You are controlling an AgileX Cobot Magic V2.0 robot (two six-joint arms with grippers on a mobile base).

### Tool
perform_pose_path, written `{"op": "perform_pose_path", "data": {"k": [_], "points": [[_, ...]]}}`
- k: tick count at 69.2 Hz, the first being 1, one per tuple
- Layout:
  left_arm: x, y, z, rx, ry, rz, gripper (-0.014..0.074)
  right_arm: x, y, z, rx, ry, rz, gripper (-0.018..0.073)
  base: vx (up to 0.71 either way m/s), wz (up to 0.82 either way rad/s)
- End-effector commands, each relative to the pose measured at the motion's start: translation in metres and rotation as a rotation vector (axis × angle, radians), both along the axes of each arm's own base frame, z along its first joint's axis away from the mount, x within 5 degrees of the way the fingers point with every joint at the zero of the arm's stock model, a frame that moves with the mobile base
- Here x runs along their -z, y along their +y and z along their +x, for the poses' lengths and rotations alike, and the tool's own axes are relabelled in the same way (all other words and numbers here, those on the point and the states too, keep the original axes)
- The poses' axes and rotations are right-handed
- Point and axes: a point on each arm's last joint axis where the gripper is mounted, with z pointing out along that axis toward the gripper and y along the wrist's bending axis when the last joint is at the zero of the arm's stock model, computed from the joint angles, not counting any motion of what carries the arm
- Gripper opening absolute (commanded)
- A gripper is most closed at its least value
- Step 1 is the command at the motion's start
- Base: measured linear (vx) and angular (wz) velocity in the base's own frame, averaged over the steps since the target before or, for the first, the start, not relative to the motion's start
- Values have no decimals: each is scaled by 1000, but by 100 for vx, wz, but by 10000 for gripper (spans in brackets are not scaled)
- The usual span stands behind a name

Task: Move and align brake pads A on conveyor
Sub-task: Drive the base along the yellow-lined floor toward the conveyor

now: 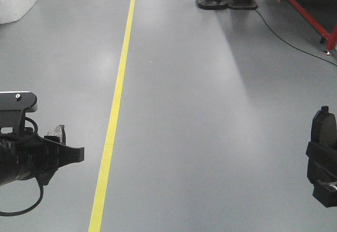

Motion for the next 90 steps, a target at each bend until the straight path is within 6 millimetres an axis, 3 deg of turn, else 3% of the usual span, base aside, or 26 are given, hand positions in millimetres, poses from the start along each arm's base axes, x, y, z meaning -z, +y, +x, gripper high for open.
{"op": "perform_pose_path", "data": {"k": [1,90], "points": [[-15,-2,2,30,-79,-24,167,-18,1,2,-16,-122,12,24,28,11],[-15,-2,2,30,-79,-24,167,-18,1,2,-16,-121,12,24,45,1]]}}
